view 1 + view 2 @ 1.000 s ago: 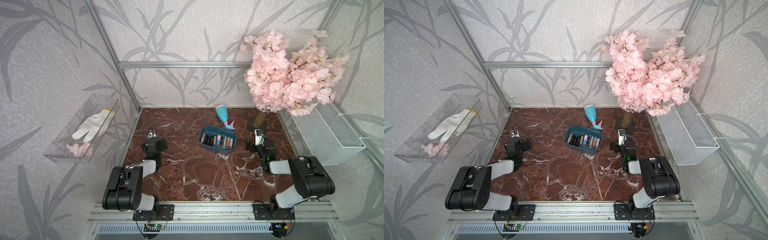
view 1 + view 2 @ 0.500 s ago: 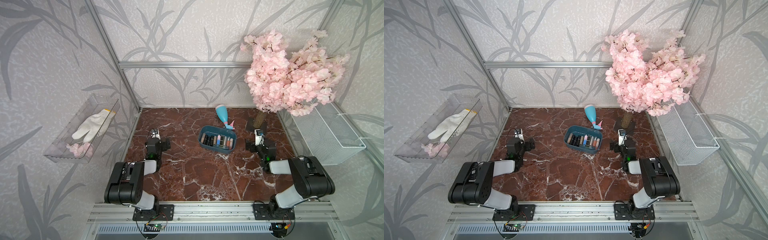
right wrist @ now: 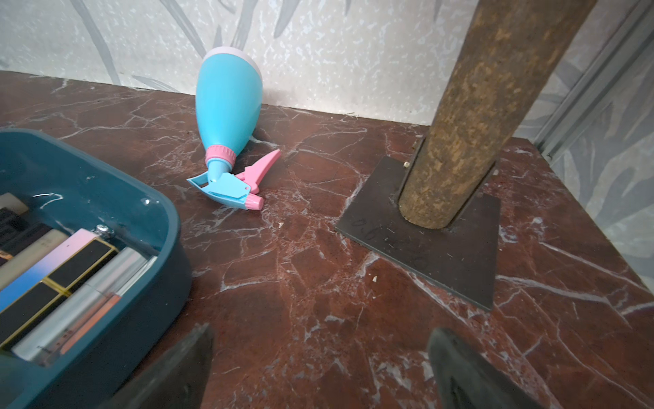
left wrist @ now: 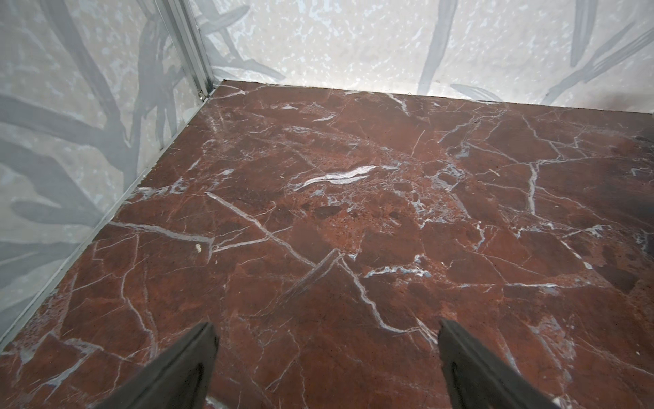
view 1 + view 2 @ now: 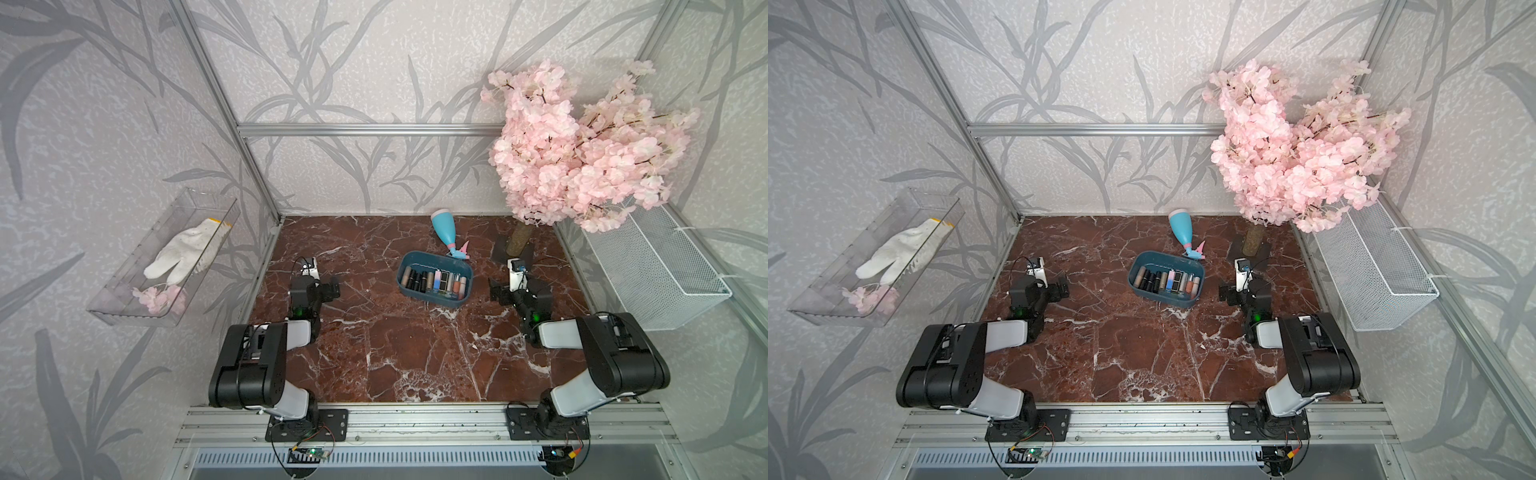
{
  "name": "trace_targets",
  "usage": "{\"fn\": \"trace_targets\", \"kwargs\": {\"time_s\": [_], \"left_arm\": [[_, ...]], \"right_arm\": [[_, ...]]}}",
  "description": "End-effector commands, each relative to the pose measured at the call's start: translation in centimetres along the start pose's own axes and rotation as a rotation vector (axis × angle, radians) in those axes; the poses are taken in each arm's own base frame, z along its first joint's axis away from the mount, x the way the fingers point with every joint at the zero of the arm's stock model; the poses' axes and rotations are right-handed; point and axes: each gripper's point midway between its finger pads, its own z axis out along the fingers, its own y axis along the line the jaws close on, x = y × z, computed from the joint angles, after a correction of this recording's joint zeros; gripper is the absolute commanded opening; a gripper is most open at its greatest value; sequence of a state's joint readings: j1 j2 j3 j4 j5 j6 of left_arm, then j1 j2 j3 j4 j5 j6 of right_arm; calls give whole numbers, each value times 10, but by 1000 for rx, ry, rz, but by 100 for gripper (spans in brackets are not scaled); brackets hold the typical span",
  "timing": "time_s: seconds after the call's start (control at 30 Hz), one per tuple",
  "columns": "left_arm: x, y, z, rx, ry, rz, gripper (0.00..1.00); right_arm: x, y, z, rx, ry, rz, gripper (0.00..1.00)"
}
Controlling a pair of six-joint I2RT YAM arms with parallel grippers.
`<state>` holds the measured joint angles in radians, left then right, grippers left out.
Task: Put the lipstick into the storage box
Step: Reset both arms
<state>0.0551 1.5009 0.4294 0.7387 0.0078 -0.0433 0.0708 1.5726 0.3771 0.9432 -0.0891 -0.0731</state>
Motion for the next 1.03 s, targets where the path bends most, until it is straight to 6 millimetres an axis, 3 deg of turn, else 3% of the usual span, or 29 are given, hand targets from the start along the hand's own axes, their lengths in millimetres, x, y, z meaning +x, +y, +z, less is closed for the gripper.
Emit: {"fn": "trace_targets", "kwargs": {"time_s": [0.0,0.13,0.2,1.0], "left_arm": [[-1,-5,-1,44,-16,14,100],[-1,-5,-1,42,-20,14,100],[-2,-5,-1,41,-23,13,100],[-1,-5,-1,41,-22,14,100]], "right_arm": [[-4,14,-2,-83,-41,-33,99],[-4,11,-1,-78,-35,-23,99],[-3,0,1,-18,-20,1,99],[-3,1,1,-19,-19,-1,99]]}}
